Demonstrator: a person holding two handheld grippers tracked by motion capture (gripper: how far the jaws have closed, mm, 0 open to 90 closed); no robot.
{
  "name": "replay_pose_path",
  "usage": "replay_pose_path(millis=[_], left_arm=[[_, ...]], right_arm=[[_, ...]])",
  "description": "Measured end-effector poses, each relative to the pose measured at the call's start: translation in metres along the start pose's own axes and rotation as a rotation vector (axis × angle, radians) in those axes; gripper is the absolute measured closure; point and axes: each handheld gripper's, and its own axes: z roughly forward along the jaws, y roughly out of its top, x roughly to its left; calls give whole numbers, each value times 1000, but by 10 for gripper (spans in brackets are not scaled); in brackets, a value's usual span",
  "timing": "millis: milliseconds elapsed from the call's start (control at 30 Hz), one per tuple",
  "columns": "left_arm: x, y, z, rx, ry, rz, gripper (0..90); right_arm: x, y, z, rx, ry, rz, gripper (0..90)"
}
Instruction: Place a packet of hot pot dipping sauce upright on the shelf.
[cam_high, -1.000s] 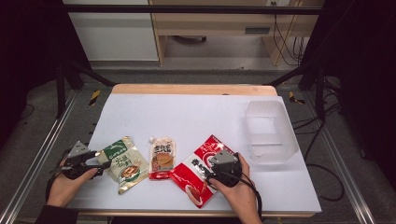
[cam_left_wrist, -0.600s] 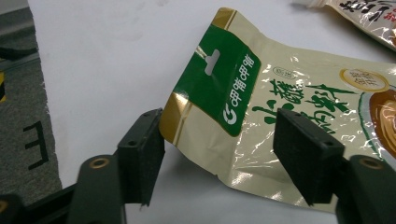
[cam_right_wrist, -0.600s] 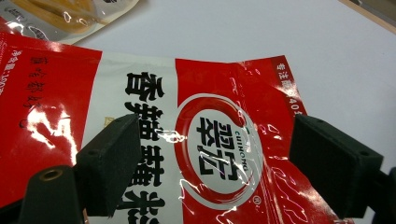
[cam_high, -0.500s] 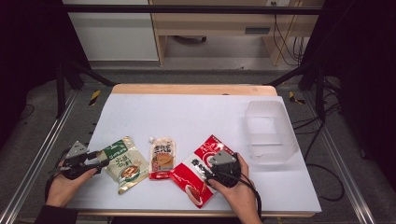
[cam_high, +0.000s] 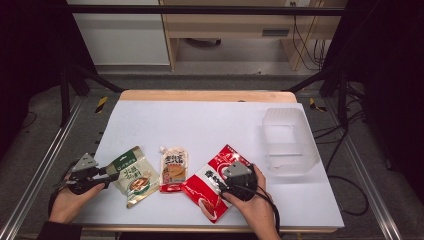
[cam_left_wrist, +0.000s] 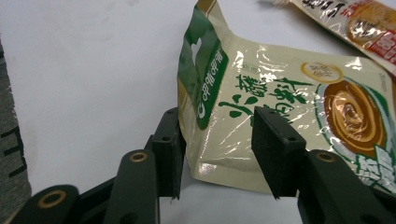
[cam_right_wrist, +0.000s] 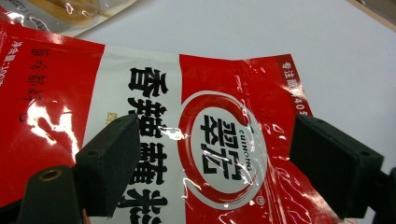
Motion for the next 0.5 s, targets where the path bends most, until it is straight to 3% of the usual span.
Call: replay_pose_path(millis=[100,233,300,500], left_arm=[[5,-2,6,41,34,-3,617],[9,-1,8,45,49,-1,720],[10,1,6,42,27,3,828],[5,6,-3,2,49,38,896]], right_arm=[[1,0,1,1,3,-12,172],[2,0,2,1,4,-13,172],[3,1,1,6,1,-15,172],[2,0,1,5,-1,-17,171]])
